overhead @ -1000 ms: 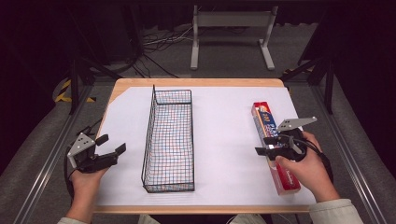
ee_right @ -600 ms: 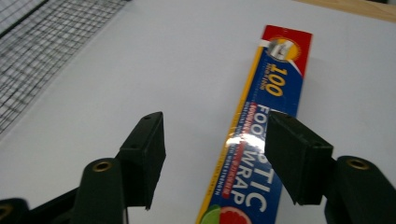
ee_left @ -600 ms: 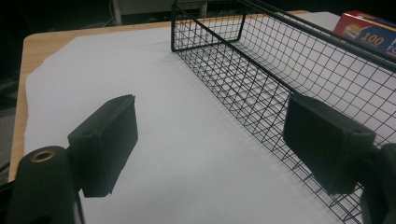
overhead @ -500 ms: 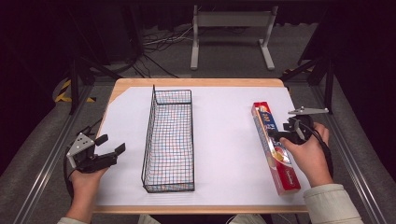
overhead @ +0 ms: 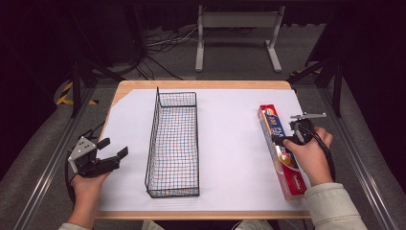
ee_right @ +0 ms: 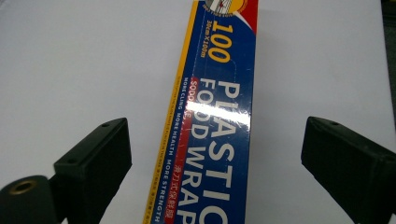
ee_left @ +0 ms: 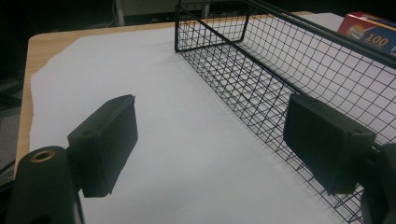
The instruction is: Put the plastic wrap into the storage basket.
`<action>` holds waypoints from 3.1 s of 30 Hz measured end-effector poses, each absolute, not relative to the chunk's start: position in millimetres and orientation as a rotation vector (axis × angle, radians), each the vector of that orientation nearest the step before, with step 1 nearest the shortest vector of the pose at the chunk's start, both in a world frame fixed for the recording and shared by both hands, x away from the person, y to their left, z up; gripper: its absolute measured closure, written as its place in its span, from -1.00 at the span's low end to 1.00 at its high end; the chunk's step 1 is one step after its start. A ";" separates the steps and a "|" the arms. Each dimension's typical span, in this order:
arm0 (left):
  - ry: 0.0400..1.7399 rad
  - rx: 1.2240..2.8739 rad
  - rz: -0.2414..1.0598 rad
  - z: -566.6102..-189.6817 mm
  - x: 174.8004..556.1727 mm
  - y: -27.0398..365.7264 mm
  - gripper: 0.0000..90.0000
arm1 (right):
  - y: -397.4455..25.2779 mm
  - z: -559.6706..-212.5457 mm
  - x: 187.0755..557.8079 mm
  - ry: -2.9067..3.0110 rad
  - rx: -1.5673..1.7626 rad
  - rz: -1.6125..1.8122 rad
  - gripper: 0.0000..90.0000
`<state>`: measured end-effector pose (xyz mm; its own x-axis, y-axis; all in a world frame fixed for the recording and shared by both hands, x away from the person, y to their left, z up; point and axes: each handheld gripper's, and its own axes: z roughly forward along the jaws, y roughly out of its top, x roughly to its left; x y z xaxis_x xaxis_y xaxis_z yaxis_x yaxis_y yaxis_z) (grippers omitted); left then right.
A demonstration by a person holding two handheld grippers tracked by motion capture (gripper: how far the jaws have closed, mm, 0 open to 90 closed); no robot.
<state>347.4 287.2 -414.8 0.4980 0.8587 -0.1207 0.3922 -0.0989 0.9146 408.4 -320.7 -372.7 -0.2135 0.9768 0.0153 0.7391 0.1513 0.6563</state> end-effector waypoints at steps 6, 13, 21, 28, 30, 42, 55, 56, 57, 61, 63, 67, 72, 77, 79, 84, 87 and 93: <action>1.070 1.704 0.557 -415.5 347.9 287.5 -0.59 | -313.8 -385.8 414.1 2.052 1.720 0.726 -0.58; 1.069 1.703 0.557 -415.6 348.0 287.6 -0.59 | -308.7 -400.1 421.9 2.074 1.771 0.633 -0.46; 1.070 1.700 0.556 -415.8 348.0 287.1 -0.59 | -305.1 -404.5 427.0 2.109 1.811 0.566 -0.48; 1.070 1.698 0.549 -416.7 348.3 286.4 -0.59 | -301.6 -401.5 431.4 2.105 1.883 0.458 -0.19; 1.068 1.700 0.547 -416.8 348.4 286.3 -0.59 | -298.8 -401.9 432.3 2.095 1.882 0.422 -0.17; 1.073 1.689 0.543 -417.2 348.6 288.4 -0.59 | -293.6 -404.8 436.6 2.083 1.917 0.338 -0.12; 1.077 1.689 0.548 -417.2 348.6 288.3 -0.59 | -291.5 -403.4 438.5 2.074 1.942 0.306 -0.09; 1.076 1.691 0.547 -417.3 348.8 288.7 -0.59 | -291.5 -403.4 438.5 2.074 1.942 0.306 -0.09; 1.077 1.690 0.546 -417.4 348.8 288.9 -0.59 | -291.2 -403.2 438.6 2.073 1.943 0.305 -0.09; 1.081 1.685 0.539 -417.9 349.1 288.5 -0.59 | -291.3 -401.2 440.0 2.066 1.982 0.333 -0.08; 1.081 1.687 0.537 -418.4 349.4 287.6 -0.59 | -290.6 -397.1 441.1 2.043 2.012 0.372 -0.08; 1.080 1.687 0.537 -418.4 349.6 288.0 -0.59 | -286.9 -385.6 442.8 2.025 1.998 0.387 -0.08; 1.081 1.687 0.533 -419.4 350.0 287.0 -0.60 | -281.8 -369.3 445.3 2.028 1.990 0.409 -0.09; 1.074 1.705 0.532 -420.6 350.2 282.8 -0.60 | -275.3 -356.8 446.4 2.015 1.980 0.425 -0.09; 1.072 1.706 0.534 -420.3 350.1 282.4 -0.60 | -273.0 -352.5 446.9 2.013 1.980 0.439 -0.09; 1.078 1.704 0.533 -420.7 350.4 283.2 -0.60 | -267.4 -341.7 447.4 2.001 1.996 0.454 -0.09; 1.078 1.703 0.534 -420.6 350.4 283.5 -0.60 | -264.3 -334.4 447.9 1.994 1.996 0.461 -0.09; 1.079 1.700 0.533 -420.5 350.4 283.8 -0.60 | -261.1 -325.6 448.7 1.992 1.979 0.451 -0.09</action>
<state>350.4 283.8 -420.5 0.5022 0.8532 -0.1406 0.4069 -0.0897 0.9090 448.7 -261.1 -325.6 -0.0085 0.9999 0.0106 0.9068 0.0033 0.4216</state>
